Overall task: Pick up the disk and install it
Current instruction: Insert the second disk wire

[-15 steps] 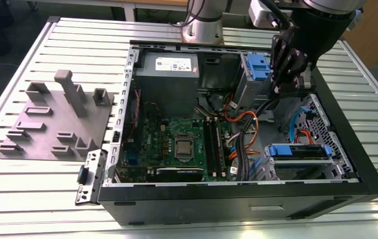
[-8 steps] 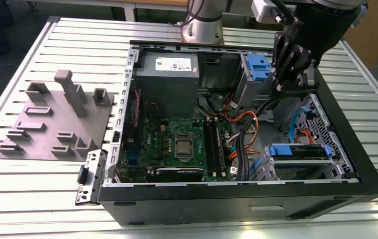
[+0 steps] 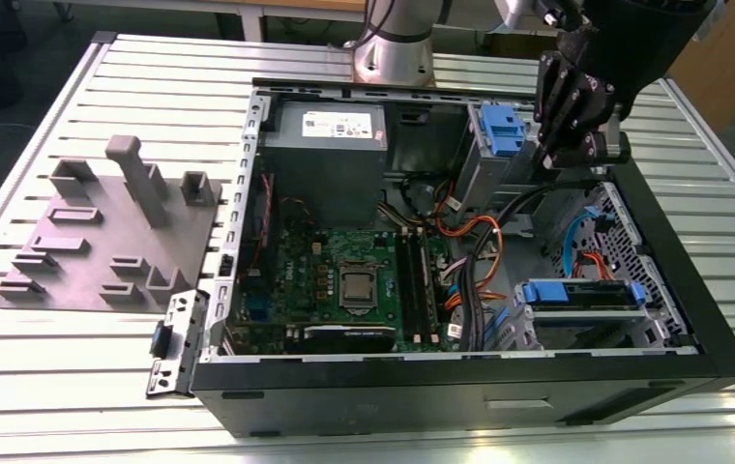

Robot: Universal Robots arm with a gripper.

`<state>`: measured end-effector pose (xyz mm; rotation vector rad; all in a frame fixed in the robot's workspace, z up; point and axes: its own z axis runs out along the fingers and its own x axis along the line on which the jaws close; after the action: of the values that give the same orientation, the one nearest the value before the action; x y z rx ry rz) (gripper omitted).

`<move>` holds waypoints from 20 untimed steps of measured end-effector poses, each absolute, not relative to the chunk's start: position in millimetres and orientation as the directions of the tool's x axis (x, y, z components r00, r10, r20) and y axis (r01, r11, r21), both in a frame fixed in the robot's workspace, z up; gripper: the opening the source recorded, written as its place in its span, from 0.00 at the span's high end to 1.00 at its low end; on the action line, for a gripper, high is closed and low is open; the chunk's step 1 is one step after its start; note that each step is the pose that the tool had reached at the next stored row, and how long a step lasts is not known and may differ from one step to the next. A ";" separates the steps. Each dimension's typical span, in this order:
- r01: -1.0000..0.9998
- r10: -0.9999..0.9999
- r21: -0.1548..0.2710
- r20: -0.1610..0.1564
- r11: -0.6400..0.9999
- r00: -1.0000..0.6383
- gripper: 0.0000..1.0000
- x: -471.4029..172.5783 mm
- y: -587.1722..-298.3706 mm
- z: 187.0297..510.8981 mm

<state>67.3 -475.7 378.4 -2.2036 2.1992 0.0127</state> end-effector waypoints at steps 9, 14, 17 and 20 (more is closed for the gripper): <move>-1.000 -1.000 -0.014 -0.026 -0.002 0.002 0.89 67.6 -475.7 378.4; -1.000 -1.000 -0.014 -0.026 -0.002 0.002 0.89 73.6 -475.7 378.2; -1.000 -1.000 -0.014 -0.026 -0.002 0.002 0.89 73.7 -475.8 378.5; -1.000 -1.000 -0.009 -0.026 -0.002 0.002 0.89 73.8 -475.8 384.4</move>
<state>73.8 -475.8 384.4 -2.2060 2.2019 0.0181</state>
